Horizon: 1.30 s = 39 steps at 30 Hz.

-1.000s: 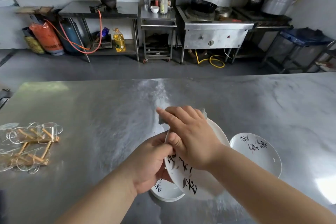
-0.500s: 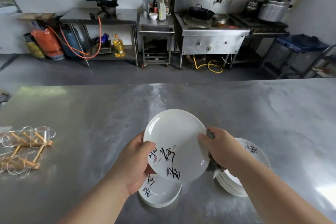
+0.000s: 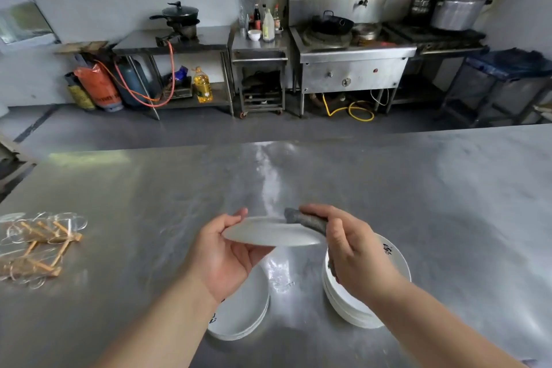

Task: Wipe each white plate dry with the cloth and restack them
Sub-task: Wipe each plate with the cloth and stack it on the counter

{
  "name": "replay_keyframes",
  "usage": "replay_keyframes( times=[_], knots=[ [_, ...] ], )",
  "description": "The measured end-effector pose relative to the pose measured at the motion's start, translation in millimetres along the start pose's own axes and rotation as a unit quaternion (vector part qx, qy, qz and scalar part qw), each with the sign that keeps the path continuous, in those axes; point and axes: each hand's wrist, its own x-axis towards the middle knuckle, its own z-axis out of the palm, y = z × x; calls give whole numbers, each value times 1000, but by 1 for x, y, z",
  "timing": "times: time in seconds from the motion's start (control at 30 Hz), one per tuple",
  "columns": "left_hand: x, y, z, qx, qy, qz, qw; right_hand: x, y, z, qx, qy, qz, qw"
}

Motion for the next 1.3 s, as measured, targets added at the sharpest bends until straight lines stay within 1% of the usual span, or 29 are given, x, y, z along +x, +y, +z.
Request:
replay_keyframes(
  times=[0.07,0.17,0.27,0.33,0.37,0.43,0.5,0.53,0.57,0.67,0.73,0.8,0.87,0.93,0.97,1.0,1.07,1.17,1.23,1.3],
  knots=[
    [-3,-8,13,25,-5,36,999,-8,2,-7,-11,-10,-1,1000],
    [-13,-29,36,108,-54,20,992,-14,-4,-13,-97,-71,-38,992],
    [-18,-50,49,134,-93,21,986,-12,-8,-24,-193,-166,-110,961],
    [-20,-58,57,136,-103,49,984,-1,-5,-40,-229,-201,-142,942],
    [-20,-61,61,136,-105,68,983,5,-2,-49,-252,-204,-149,934],
    [-19,-66,65,131,-123,100,979,11,9,-63,-286,-202,-117,929],
    [-19,-73,70,126,-130,121,976,4,17,-69,-268,-191,-60,943],
    [-18,-78,73,120,-128,123,977,-4,20,-68,-257,-183,-55,947],
    [-17,-86,75,115,-129,118,978,-13,21,-66,-251,-178,-74,949],
    [-12,-113,86,127,-140,96,977,-26,21,-62,-230,-187,-176,939],
    [-8,-125,92,131,-137,93,977,-12,20,-71,-221,-177,-197,939],
    [-5,-128,95,127,-143,101,976,8,20,-89,-241,-150,-187,940],
    [-6,-126,97,125,-142,111,976,18,28,-104,-264,-140,-131,945],
    [-8,-128,98,103,-142,111,978,10,34,-110,-271,-150,-87,947],
    [-9,-130,100,96,-137,107,980,0,36,-109,-267,-156,-90,947],
    [-11,-133,102,96,-135,99,981,-10,36,-106,-260,-159,-112,946],
    [-15,-144,109,107,-156,78,979,-22,31,-101,-243,-161,-171,941],
    [-19,-161,110,121,-180,36,975,-2,15,-110,-246,-191,-218,925],
    [-21,-161,111,123,-181,43,975,20,6,-121,-251,-195,-213,924],
    [-22,-157,113,110,-173,59,977,38,8,-133,-248,-174,-169,938]
  ],
)
